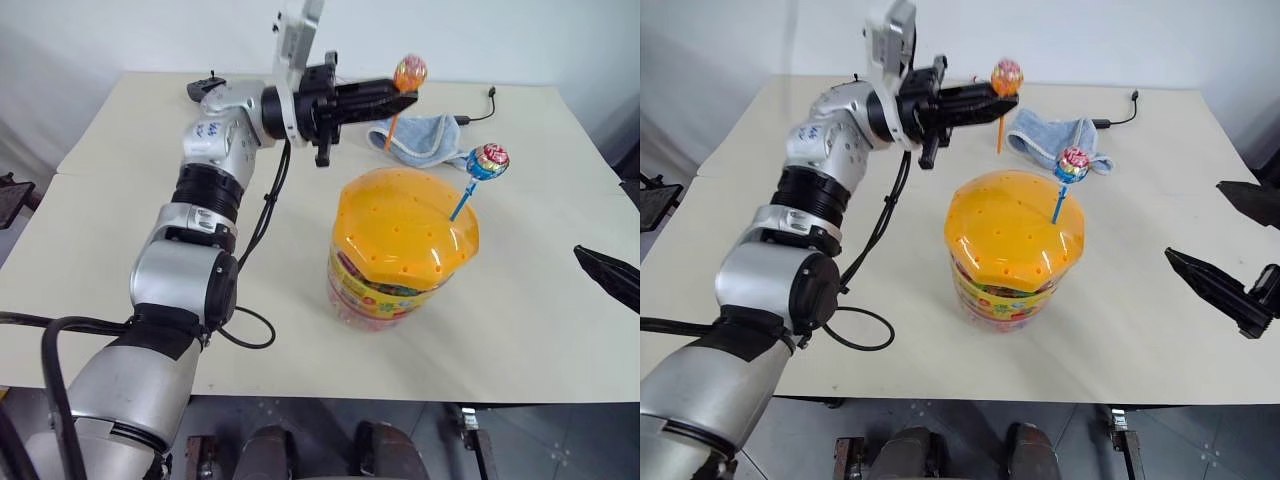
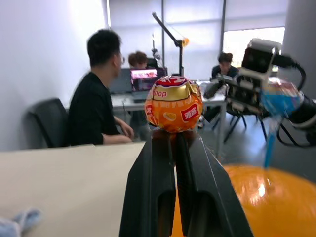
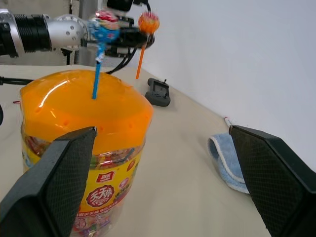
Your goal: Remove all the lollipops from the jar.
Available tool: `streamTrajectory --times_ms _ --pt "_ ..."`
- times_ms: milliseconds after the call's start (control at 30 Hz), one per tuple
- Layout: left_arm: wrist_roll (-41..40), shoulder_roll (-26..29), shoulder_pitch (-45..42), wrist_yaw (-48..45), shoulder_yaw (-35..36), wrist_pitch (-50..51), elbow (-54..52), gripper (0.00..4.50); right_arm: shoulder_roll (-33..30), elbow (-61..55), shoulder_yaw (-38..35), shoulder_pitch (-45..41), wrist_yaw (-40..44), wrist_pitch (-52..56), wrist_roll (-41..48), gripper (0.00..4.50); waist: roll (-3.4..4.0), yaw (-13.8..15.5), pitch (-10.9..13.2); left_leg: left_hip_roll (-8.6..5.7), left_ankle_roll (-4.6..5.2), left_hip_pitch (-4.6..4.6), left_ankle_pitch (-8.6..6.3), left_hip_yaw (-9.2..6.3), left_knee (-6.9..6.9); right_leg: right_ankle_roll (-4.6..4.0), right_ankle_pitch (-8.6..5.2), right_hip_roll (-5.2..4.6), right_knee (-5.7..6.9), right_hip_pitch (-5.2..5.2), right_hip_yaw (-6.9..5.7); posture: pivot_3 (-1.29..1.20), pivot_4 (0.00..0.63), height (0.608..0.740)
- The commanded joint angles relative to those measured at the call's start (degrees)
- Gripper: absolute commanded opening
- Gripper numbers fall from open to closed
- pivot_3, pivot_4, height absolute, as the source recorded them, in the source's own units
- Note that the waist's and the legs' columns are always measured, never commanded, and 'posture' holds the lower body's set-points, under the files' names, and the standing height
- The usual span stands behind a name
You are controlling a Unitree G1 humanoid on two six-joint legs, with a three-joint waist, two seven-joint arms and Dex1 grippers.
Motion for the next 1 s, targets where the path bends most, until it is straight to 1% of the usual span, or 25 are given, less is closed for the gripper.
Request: streamTrajectory --times_ms 33,200,233,300,400,467,533,667,767,867,1000 --pt "-0.16 2.05 -3.7 4.5 1.97 1.72 -2.55 0.02 -0.68 0.72 -0.39 -1.13 0.23 -1.28 0.38 4.5 0.0 -0.06 0.0 0.0 0.0 0.01 0.0 0.0 0.0 0.0 0.0 0.0 0.01 0.0 0.0 0.0 0.15 0.74" --pt "3.99 6.38 -4.44 13.28 0.03 9.65 -3.65 0.02 -1.27 1.74 0.35 -2.2 1.03 -1.02 0.08 4.5 0.01 -0.22 -0.01 0.0 0.0 0.05 0.0 -0.01 -0.03 0.0 0.0 0.0 0.03 0.0 0.01 0.0 0.15 0.74" --pt "8.86 9.57 -3.85 15.15 -4.22 15.07 -4.06 0.02 -1.5 2.28 0.72 -2.45 1.44 -1.01 -0.13 4.5 0.0 -0.24 0.0 0.0 0.0 0.04 0.0 -0.01 -0.04 0.0 0.0 0.0 0.02 0.0 0.01 0.0 0.15 0.74" --pt "14.53 13.37 -2.86 17.14 -9.62 22.11 -5.46 0.02 -1.72 2.85 1.04 -2.68 1.99 -1.0 -0.33 4.5 0.02 -0.34 -0.01 -0.02 0.0 0.06 0.0 0.02 -0.08 0.0 0.0 0.01 0.02 0.0 0.03 0.0 0.15 0.74" --pt "19.03 22.53 6.85 13.29 -17.9 35.92 -17.14 0.02 -2.39 4.89 3.26 -4.55 2.55 -1.47 -1.57 4.5 0.17 -0.89 -0.1 -0.02 -0.01 0.18 0.0 0.08 -0.24 0.0 0.0 0.02 0.01 0.0 0.09 0.0 0.15 0.74" --pt "19.86 26.51 11.99 13.67 -20.45 44.14 -23.73 0.02 -2.58 5.75 4.44 -5.32 2.93 -1.62 -2.27 4.5 0.17 -1.29 -0.1 -0.02 -0.01 0.29 0.01 0.08 -0.36 -0.03 -0.02 0.07 0.03 -0.02 0.17 0.0 0.15 0.74" --pt "19.93 29.96 17.06 13.94 -22.13 50.44 -30.59 0.02 -2.73 6.6 5.32 -6.11 3.43 -1.81 -2.56 4.5 0.11 -1.26 -0.06 0.0 -0.02 0.19 0.01 0.02 -0.35 -0.04 -0.02 0.08 0.03 -0.07 0.14 0.0 0.15 0.74" --pt "18.12 33.97 24.93 15.63 -23.6 61.09 -41.92 0.02 -3.0 8.3 7.23 -8.03 4.3 -2.17 -3.25 4.5 -0.04 -0.22 0.03 0.0 -0.01 0.05 0.01 -0.06 -0.12 -0.03 -0.02 0.05 0.03 -0.08 0.13 0.0 0.15 0.74" --pt "16.79 36.49 29.69 16.85 -24.17 65.56 -47.82 0.02 -3.31 9.43 8.76 -9.58 4.73 -2.23 -3.74 4.5 -0.04 0.0 0.02 0.0 -0.01 0.05 0.0 -0.1 -0.02 -0.03 -0.02 0.03 0.07 -0.02 0.16 0.0 0.15 0.74" --pt "13.98 38.56 31.56 17.42 -22.59 70.34 -51.48 0.79 -3.46 10.07 9.76 -10.69 5.27 -2.13 -4.12 4.5 -0.04 -0.02 0.03 0.01 -0.01 0.06 0.0 -0.12 0.03 -0.03 -0.02 0.03 0.14 -0.02 0.17 0.0 0.15 0.74" --pt "10.83 41.44 32.56 17.9 -21.58 72.54 -54.82 2.04 -3.79 10.66 10.12 -11.46 5.87 -1.73 -4.44 4.5 -0.03 -0.11 0.02 0.02 -0.01 0.06 0.0 -0.11 0.09 -0.03 -0.02 0.03 0.21 -0.02 0.19 0.0 0.15 0.74"
